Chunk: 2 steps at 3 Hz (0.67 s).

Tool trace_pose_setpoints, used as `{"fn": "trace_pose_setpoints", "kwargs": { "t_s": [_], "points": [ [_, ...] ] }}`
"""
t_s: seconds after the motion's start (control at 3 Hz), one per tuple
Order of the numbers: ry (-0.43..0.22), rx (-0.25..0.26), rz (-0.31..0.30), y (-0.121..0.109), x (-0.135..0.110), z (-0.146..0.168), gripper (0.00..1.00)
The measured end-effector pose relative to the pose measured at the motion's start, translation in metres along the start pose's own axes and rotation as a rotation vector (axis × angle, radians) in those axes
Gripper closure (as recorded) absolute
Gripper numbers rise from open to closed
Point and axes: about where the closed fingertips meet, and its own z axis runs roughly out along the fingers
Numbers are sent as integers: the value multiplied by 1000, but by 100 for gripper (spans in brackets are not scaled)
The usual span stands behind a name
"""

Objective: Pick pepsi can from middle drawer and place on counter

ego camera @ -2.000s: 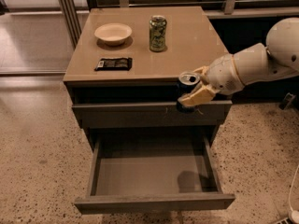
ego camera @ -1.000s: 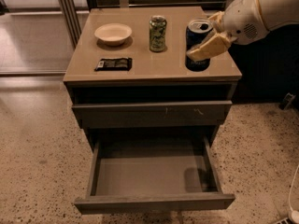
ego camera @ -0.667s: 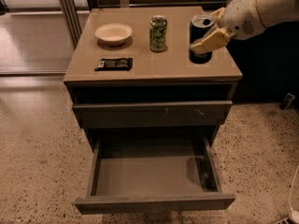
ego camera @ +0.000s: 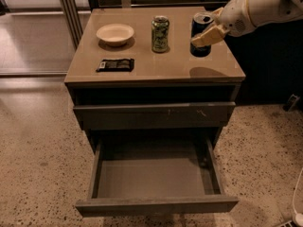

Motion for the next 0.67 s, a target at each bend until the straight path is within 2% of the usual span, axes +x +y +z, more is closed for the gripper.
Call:
{"fn": "trace_pose_setpoints", "kwargs": {
  "t_s": [0.33,0.67],
  "points": [
    [-22,5,70,-15,15,19,100],
    [-39,2,142,-20,29,32,100]
  ]
}}
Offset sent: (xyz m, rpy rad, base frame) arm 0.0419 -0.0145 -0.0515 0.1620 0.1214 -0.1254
